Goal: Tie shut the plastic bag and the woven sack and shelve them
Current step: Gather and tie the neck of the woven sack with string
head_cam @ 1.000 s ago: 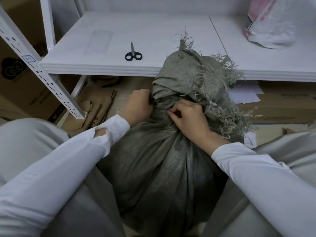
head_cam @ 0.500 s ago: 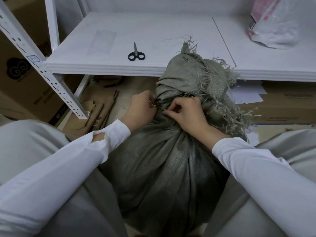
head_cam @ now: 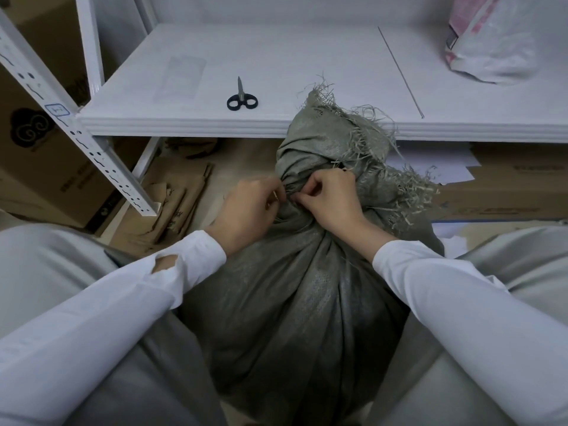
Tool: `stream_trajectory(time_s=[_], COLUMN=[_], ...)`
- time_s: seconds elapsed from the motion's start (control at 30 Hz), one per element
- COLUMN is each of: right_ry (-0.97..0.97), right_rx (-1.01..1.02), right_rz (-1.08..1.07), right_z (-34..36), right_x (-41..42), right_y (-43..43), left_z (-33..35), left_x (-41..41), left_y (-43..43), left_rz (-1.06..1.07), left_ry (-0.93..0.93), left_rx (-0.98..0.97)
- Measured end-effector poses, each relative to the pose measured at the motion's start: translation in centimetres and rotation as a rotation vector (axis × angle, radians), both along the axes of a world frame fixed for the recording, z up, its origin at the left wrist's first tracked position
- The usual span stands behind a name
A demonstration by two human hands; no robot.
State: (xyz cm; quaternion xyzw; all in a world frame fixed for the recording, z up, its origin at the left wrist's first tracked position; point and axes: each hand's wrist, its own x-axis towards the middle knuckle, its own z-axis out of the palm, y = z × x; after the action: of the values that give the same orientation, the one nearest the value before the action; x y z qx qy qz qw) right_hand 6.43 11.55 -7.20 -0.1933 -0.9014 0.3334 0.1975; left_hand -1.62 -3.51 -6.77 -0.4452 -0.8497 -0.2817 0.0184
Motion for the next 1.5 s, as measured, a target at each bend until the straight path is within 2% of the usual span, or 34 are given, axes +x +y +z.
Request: stream_trajectory(time_s=[0.2,0.37,0.57,0.73,0.9,1.07,1.17,1.3,1.5], right_ry=[0.044,0.080,0.047,-0.010,-0.079,-0.070,-0.067,-0.067,-0.084], right_rx=[-0.024,-0.037,0.082,0.001,-0.118,-0.154,-0.155,-0.102,-0.036], right_rz=[-0.001,0.064,0.242,0.228,0.254,0.273,0.251,0.228,0.209], right_z=[-0.5,-0.5,-0.5,-0.4,-0.1,-0.4,-0.5,-0.4,-0.2], right_x=[0.4,0.9,1.3,1.0,1.1,1.0,0.9,0.8,0.7], right_y=[0.2,0.1,-0.4,0.1,0.7,0.7,0.5,0.2,-0.1], left_z=[0.1,-0.9,-1.7,-1.9,-2.3,-1.6,-1.1,-0.8,-0.9], left_x=[-0.3,-0.6,-0.3,-0.4,-1.2,-1.3,-1.5,-1.8,-1.2], left_y=[0.4,0.6,1.1,1.7,1.9,1.6,1.3,1.0,1.1], left_rz=[0.011,0.081,0.171,0.189,0.317,0.393,0.383,0.315,0.315], left_ry=[-0.347,-0.365,-0.321,-0.409,-0.712,-1.185,-1.313,-1.315,-1.124], left_rx=[0.048,0.092,0.123,0.150,0.195,0.273,0.261,0.228,0.194])
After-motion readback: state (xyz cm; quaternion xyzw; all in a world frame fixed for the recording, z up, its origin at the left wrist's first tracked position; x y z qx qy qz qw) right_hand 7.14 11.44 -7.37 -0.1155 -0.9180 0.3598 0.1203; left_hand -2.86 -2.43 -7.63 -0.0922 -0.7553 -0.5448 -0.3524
